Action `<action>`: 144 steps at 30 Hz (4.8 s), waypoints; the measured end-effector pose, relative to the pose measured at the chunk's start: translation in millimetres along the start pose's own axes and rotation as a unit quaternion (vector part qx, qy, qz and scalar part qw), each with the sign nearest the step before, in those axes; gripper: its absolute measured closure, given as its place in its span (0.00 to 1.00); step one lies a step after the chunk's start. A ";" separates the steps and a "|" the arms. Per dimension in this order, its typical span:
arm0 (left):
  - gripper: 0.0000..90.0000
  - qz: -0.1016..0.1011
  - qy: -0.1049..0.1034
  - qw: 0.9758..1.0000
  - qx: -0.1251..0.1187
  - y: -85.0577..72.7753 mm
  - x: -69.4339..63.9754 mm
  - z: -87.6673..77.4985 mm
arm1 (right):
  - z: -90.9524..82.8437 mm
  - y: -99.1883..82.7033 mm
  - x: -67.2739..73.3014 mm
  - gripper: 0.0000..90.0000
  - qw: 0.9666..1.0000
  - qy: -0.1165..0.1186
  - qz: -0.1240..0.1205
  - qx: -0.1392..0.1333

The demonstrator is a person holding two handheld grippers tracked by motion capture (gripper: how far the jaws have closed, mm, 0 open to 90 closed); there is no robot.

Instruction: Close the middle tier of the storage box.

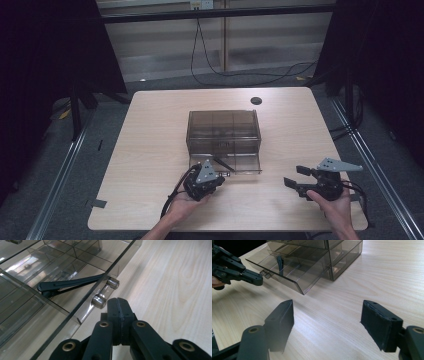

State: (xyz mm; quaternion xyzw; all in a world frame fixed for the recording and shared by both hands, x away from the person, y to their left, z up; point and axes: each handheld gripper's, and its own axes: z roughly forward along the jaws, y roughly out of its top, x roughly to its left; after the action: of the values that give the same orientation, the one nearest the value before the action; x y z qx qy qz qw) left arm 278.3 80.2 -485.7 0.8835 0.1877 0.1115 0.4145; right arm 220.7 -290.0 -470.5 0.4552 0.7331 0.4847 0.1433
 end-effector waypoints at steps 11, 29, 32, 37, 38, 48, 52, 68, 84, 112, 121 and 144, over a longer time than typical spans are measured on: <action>1.00 0.008 -0.003 1.000 0.002 1.4 -0.1 1.8 | 1.0 -0.2 0.0 0.30 1.000 0.004 0.001 0.004; 1.00 0.007 0.006 1.000 0.011 2.6 3.0 3.7 | 1.5 0.0 0.0 0.30 1.000 0.004 0.001 0.005; 1.00 0.003 0.004 1.000 0.011 3.4 2.8 6.0 | 2.1 0.1 -0.2 0.30 1.000 0.003 -0.001 0.006; 1.00 0.000 0.004 1.000 0.015 4.4 3.4 8.1 | 2.2 0.3 -0.4 0.30 1.000 0.004 -0.001 0.006; 1.00 0.005 0.006 1.000 0.019 4.8 4.3 6.9 | 1.8 0.2 -0.2 0.30 1.000 0.003 -0.002 0.006; 1.00 -0.001 0.005 1.000 0.010 10.0 10.6 6.4 | 1.8 0.3 0.0 0.30 1.000 0.004 -0.003 0.007; 1.00 -0.002 0.007 1.000 0.012 11.5 12.4 6.7 | 1.6 0.0 0.0 0.31 1.000 0.005 -0.003 0.008; 1.00 -0.010 0.014 1.000 0.005 12.5 17.7 6.7 | 2.2 0.0 0.0 0.31 1.000 0.007 -0.001 0.010; 1.00 -0.029 0.010 1.000 0.003 14.2 23.1 8.5 | 3.2 0.1 0.0 0.31 1.000 0.007 -0.001 0.011; 1.00 -0.040 0.012 0.999 0.000 19.8 37.6 12.0 | 2.6 0.1 -0.6 0.31 1.000 0.005 0.000 0.012; 1.00 -0.036 0.019 0.999 -0.005 28.4 41.7 11.1 | 2.8 0.0 -0.4 0.31 1.000 0.007 0.000 0.013; 1.00 -0.046 0.022 0.999 -0.001 33.3 51.7 17.8 | 3.4 -0.1 -0.9 0.30 1.000 0.010 0.000 0.013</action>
State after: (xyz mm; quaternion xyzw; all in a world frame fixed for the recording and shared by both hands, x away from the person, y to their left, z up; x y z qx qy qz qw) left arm 339.3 70.4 -469.1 0.8707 0.2369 0.1116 0.4162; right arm 223.4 -288.7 -472.5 0.4522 0.7410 0.4791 0.1302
